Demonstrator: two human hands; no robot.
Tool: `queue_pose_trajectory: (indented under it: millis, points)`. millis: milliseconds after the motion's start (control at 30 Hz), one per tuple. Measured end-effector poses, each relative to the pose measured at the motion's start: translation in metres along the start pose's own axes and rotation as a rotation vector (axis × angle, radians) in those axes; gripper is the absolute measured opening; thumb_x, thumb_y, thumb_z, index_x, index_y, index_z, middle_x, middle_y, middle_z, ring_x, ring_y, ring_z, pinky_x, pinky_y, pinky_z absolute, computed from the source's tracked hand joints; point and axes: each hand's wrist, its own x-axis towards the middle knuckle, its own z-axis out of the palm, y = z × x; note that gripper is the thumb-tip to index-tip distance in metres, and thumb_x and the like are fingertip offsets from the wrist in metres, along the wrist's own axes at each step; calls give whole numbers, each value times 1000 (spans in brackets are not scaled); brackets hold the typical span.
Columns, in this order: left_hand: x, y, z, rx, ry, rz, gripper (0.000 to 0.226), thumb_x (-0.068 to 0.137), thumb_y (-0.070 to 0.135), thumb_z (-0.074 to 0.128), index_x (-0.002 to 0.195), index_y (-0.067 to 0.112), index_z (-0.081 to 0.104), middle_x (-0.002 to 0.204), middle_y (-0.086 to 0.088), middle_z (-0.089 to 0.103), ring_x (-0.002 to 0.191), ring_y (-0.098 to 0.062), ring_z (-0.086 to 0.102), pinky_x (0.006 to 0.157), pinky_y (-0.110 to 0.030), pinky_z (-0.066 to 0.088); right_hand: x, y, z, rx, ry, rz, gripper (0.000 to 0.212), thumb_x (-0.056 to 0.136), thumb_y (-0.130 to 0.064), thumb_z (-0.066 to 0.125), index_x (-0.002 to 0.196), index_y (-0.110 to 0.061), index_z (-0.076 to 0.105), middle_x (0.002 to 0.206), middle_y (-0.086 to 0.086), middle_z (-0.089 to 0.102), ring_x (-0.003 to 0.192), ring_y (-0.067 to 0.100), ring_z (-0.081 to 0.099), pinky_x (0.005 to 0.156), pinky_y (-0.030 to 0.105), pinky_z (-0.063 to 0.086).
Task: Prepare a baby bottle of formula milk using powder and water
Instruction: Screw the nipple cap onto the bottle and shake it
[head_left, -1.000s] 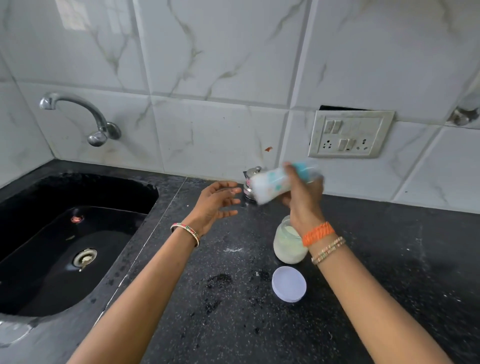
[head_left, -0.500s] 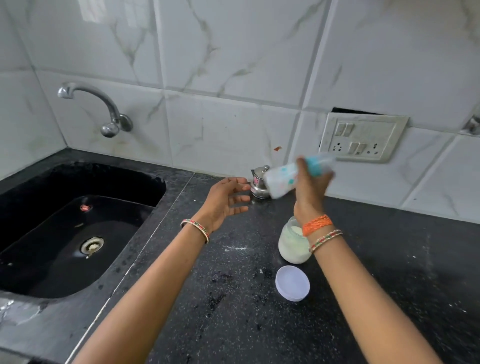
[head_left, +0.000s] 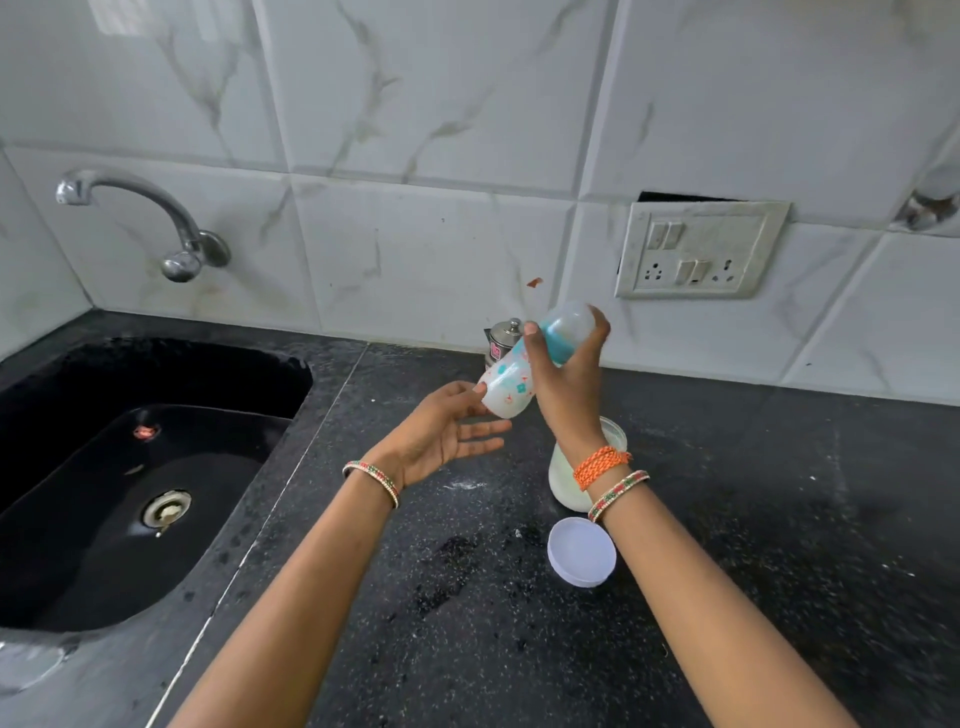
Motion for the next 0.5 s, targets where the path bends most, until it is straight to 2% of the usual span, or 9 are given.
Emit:
queue_pose_trajectory:
  millis: [67, 167, 267, 400, 500]
  points:
    - [-1, -4, -9, 2, -36, 6, 29, 85, 25, 61, 109, 10, 50, 113, -12, 60, 99, -28, 66, 86, -44, 55, 3, -2, -3, -2, -84, -14, 51, 91, -27, 61, 130, -16, 31, 98, -9, 56, 86, 6, 61, 77, 24, 53]
    - [-3, -7, -20, -56, -80, 27, 24, 82, 25, 56, 103, 13, 55, 112, -12, 63, 105, -30, 63, 89, -47, 52, 7, -6, -9, 103, -131, 63, 43, 92, -27, 58, 126, -17, 34, 109, 4, 57, 92, 16, 63, 82, 36, 55]
    - [-2, -9, -20, -59, -84, 39, 20, 81, 24, 55, 98, 14, 58, 106, -12, 65, 103, -28, 63, 90, -48, 50, 6, -4, -12, 147, -144, 89, 38, 92, -29, 58, 122, -22, 35, 112, 7, 57, 96, 21, 63, 84, 43, 54]
    - [-1, -13, -17, -57, -82, 44, 20, 81, 25, 55, 98, 14, 58, 104, -11, 65, 98, -25, 66, 90, -48, 50, 3, -6, -14, 206, -167, 102, 46, 79, -37, 57, 119, -24, 37, 109, 6, 55, 93, 19, 61, 78, 37, 53]
    - [-1, -16, -14, -69, -83, 39, 22, 80, 25, 56, 100, 14, 56, 106, -10, 64, 97, -25, 66, 89, -48, 51, 3, -7, -17, 219, -188, 103, 48, 78, -36, 56, 119, -23, 36, 107, 4, 54, 88, 13, 61, 71, 26, 51]
